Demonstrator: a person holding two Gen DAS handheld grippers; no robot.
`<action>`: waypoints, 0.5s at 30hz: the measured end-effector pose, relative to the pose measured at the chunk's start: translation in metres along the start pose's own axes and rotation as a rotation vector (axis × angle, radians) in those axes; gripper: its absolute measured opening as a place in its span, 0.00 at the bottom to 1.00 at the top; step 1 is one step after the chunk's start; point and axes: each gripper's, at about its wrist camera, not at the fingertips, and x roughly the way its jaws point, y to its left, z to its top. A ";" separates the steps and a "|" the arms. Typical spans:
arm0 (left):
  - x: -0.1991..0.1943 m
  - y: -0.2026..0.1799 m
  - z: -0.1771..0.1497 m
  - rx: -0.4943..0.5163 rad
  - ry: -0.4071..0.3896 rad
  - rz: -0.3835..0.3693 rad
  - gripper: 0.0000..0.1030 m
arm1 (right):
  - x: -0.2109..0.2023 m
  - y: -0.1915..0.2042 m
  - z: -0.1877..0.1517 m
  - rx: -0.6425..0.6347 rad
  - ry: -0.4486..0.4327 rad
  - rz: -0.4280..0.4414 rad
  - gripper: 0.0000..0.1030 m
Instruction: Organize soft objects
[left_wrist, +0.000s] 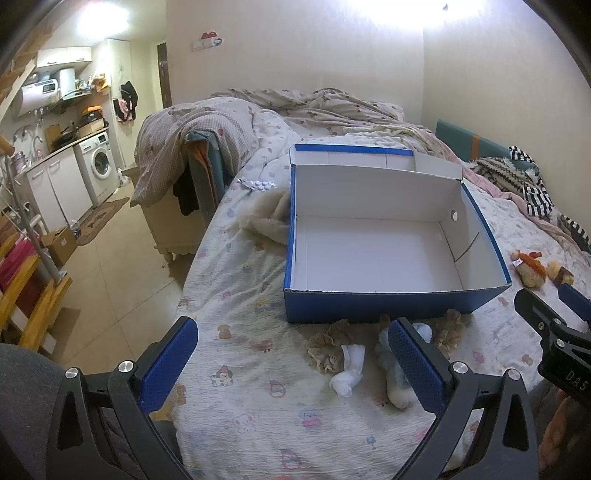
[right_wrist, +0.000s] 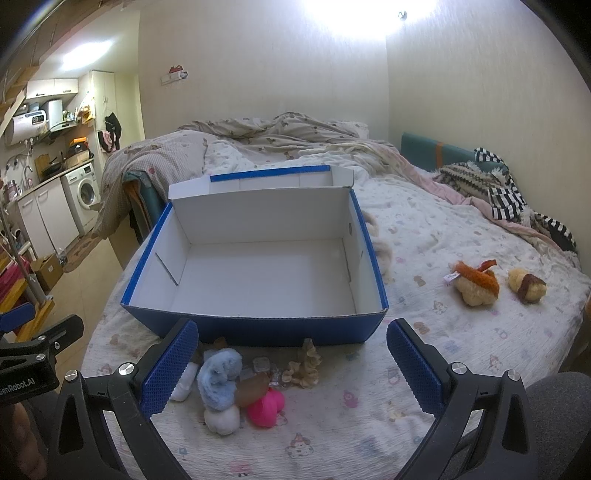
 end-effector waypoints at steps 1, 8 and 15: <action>0.000 0.000 0.000 0.000 0.000 0.000 1.00 | 0.000 0.000 0.000 0.001 0.000 0.001 1.00; 0.000 0.000 0.000 0.002 0.000 0.000 1.00 | 0.001 0.000 -0.001 0.003 0.002 0.003 1.00; 0.000 0.000 0.000 -0.001 0.003 -0.004 1.00 | 0.002 -0.001 -0.001 0.010 0.003 0.005 1.00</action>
